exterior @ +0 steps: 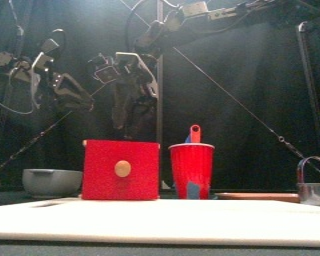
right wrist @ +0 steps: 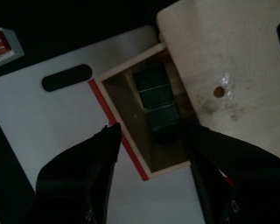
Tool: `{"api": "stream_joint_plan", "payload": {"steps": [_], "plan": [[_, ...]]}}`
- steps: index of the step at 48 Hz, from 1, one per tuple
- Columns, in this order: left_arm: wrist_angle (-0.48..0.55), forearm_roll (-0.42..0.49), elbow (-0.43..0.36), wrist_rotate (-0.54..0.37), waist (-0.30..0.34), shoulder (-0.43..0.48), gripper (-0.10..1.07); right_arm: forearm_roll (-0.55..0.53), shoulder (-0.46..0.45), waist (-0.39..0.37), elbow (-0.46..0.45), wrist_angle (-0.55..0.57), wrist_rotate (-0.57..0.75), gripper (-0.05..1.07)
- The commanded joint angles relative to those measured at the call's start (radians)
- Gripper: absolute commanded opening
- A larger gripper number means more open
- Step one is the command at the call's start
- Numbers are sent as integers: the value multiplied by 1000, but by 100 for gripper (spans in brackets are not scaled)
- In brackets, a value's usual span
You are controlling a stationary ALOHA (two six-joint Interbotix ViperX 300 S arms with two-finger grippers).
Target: Close drawer
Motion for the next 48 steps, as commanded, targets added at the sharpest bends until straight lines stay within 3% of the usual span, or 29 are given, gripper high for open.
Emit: {"api": "stream_joint_plan", "payload": {"steps": [1, 18, 32, 48], "plan": [[-5, 0, -11, 2, 2, 0, 69, 5, -92, -5, 31, -38, -2, 87], [-5, 3, -14, 2, -5, 2, 69, 35, -337, -11, 387, -299, 5, 87], [-5, 5, -26, 3, -8, 0, 69, 26, -557, -3, 706, -640, 8, 86], [9, 3, -34, 2, -40, 0, 69, 29, -733, -3, 968, -864, 28, 86]]}}
